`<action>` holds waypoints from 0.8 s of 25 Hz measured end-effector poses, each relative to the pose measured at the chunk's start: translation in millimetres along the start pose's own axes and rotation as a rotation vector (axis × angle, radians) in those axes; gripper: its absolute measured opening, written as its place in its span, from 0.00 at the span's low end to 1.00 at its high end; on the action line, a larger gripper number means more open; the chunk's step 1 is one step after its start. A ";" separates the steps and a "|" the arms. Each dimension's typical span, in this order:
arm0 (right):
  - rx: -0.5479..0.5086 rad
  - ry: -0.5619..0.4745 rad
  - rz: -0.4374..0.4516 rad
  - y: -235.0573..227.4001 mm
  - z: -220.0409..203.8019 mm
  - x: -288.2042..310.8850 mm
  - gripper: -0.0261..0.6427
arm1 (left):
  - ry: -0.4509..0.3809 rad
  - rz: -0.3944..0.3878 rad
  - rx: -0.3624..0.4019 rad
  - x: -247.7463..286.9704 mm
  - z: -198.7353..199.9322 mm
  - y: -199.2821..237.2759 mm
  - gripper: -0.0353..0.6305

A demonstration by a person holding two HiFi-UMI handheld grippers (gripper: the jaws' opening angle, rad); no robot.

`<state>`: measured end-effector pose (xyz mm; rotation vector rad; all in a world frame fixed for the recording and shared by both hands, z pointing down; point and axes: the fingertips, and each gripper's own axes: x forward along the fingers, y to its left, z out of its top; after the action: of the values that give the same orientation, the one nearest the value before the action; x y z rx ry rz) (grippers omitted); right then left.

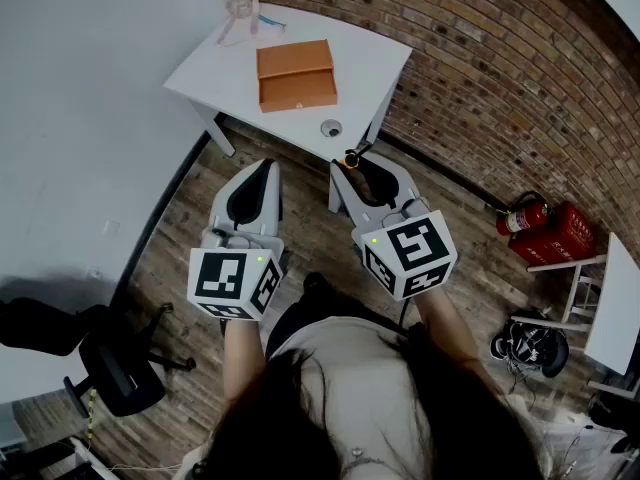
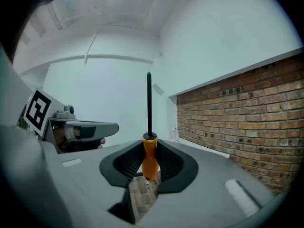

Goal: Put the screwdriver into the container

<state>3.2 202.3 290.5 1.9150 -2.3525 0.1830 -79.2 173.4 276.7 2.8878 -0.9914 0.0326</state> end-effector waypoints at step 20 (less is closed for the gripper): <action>-0.013 0.012 -0.081 17.3 8.6 55.7 0.17 | -0.001 -0.065 -0.030 1.3 -4.3 62.0 0.05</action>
<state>-25.1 150.6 290.2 1.9927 -2.2585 0.1714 -116.2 124.3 285.8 2.8907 -0.8898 0.0114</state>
